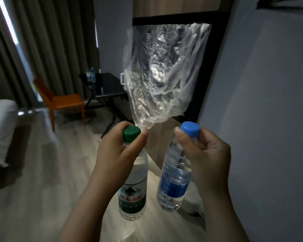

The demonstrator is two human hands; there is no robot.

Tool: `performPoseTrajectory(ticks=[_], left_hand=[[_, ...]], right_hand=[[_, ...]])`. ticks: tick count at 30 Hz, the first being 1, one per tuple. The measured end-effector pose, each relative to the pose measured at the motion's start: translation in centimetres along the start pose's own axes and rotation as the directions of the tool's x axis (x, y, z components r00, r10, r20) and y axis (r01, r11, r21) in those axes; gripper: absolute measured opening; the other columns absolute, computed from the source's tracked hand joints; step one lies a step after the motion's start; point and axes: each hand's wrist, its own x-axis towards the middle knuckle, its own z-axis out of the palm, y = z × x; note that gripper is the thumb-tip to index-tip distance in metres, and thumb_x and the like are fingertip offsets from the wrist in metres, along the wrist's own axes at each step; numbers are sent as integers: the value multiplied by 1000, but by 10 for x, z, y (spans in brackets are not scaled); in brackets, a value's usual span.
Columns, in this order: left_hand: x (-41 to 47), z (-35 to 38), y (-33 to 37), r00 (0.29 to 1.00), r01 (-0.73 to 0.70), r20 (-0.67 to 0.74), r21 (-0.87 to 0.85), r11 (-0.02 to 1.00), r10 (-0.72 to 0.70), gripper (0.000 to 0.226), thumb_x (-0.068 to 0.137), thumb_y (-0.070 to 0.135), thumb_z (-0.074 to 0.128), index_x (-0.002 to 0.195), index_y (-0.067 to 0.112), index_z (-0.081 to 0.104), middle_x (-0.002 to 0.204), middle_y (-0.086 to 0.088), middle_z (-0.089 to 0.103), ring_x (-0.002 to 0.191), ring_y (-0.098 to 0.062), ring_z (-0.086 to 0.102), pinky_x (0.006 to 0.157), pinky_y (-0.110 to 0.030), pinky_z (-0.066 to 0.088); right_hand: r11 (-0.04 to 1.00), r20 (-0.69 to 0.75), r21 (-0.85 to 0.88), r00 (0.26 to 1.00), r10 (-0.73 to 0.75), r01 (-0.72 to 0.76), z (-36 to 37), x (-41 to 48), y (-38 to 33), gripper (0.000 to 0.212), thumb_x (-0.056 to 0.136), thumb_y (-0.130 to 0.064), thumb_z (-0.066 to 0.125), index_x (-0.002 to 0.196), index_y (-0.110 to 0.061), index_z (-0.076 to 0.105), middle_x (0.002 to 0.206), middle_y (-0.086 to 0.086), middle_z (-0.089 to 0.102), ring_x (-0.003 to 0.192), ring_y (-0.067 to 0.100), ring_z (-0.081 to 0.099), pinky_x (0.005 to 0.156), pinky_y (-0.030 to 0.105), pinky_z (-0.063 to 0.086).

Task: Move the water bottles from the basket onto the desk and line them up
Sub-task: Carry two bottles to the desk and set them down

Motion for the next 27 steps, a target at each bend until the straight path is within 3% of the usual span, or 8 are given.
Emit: performPoseTrajectory(ticks=[4, 7, 11, 15, 18, 21, 27], left_hand=[[25, 3, -18, 994, 27, -111, 75, 997, -19, 32, 80, 50, 55, 80, 19, 62, 71, 3, 64, 66, -10, 60, 61, -31, 49], [43, 7, -27, 987, 73, -152, 88, 993, -59, 33, 81, 50, 55, 81, 18, 62, 73, 2, 66, 69, -12, 62, 65, -38, 52], [63, 9, -45, 970, 92, -233, 109, 990, -64, 38, 82, 54, 55, 81, 16, 63, 78, 9, 67, 70, -6, 63, 59, -18, 48], [78, 5, -62, 959, 144, -263, 129, 981, -106, 42, 76, 54, 52, 82, 14, 63, 75, 7, 67, 70, -6, 63, 60, -21, 48], [97, -5, -85, 950, 163, -291, 162, 973, -111, 43, 76, 54, 51, 83, 13, 64, 82, 17, 67, 72, -1, 62, 57, -11, 44], [120, -19, -111, 946, 174, -301, 157, 972, -121, 44, 76, 54, 51, 83, 13, 64, 84, 22, 66, 73, 4, 62, 59, -6, 43], [180, -64, -168, 940, 180, -319, 173, 968, -118, 40, 77, 53, 52, 81, 15, 64, 83, 17, 67, 74, -1, 62, 63, -12, 46]], right_hand=[[993, 107, 115, 994, -24, 11, 23, 33, 28, 12, 72, -41, 76, 78, -31, 71, 59, -15, 66, 56, -3, 59, 56, 11, 47], [987, 160, 157, 986, -54, 29, 36, 57, 50, 11, 75, -36, 76, 83, -29, 71, 60, -18, 65, 56, -4, 59, 57, 9, 46], [978, 244, 206, 968, -54, 3, 61, 84, 82, 17, 76, -33, 74, 81, -18, 72, 57, -17, 61, 53, -3, 55, 55, 10, 44], [972, 256, 236, 964, -69, 7, 86, 99, 105, 16, 76, -31, 74, 81, -16, 72, 61, -19, 64, 55, -4, 58, 55, 8, 44], [975, 305, 221, 951, -55, -14, 115, 111, 121, 13, 76, -35, 77, 83, -26, 71, 66, -15, 67, 58, -1, 61, 57, 9, 45], [978, 330, 205, 943, -33, -38, 149, 121, 137, 19, 75, -40, 76, 84, -23, 72, 66, -16, 67, 59, -1, 61, 58, 8, 45], [973, 362, 194, 931, 51, -128, 239, 149, 159, 21, 70, -44, 74, 84, -28, 74, 69, -14, 71, 61, -3, 64, 58, 9, 47]])
